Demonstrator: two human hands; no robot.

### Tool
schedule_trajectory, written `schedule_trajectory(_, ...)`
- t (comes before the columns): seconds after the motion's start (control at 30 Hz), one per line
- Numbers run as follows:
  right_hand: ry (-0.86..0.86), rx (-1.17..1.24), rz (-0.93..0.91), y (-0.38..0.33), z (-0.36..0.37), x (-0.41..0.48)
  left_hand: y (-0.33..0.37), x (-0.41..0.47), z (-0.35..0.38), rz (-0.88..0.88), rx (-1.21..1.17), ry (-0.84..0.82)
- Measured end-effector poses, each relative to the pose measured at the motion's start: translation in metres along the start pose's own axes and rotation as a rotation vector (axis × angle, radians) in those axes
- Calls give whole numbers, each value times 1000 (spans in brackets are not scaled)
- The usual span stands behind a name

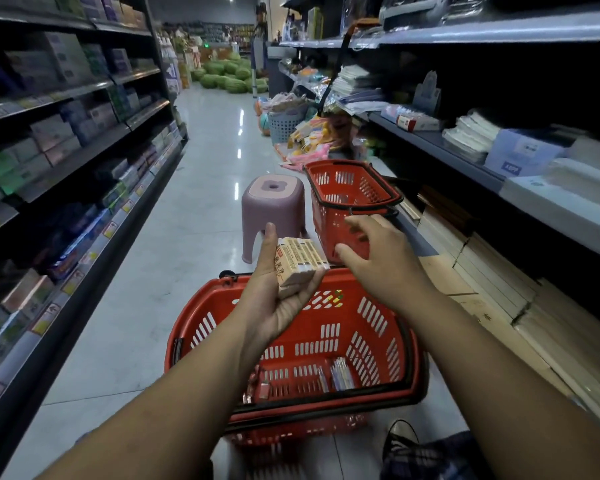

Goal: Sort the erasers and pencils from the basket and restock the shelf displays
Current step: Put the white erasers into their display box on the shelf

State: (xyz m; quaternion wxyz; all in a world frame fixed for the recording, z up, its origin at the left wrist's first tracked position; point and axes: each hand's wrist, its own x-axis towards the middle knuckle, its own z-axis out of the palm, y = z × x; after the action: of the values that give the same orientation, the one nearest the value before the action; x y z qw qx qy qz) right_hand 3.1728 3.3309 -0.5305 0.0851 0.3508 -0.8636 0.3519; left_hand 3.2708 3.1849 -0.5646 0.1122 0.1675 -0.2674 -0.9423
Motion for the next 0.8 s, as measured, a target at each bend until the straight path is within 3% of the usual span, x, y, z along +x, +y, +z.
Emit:
schedule_trajectory(0.17,-94,-239,68,27,-69,-29,-10,-27,36,-92,70,-86)
schedule_trajectory(0.4,-36,-456,224,65,-169,-67,-52,-26,122,-121,98,-105)
schedule_trajectory(0.8,116,-526,471,159,-250,-132,-167,17,219,-355,102,-272)
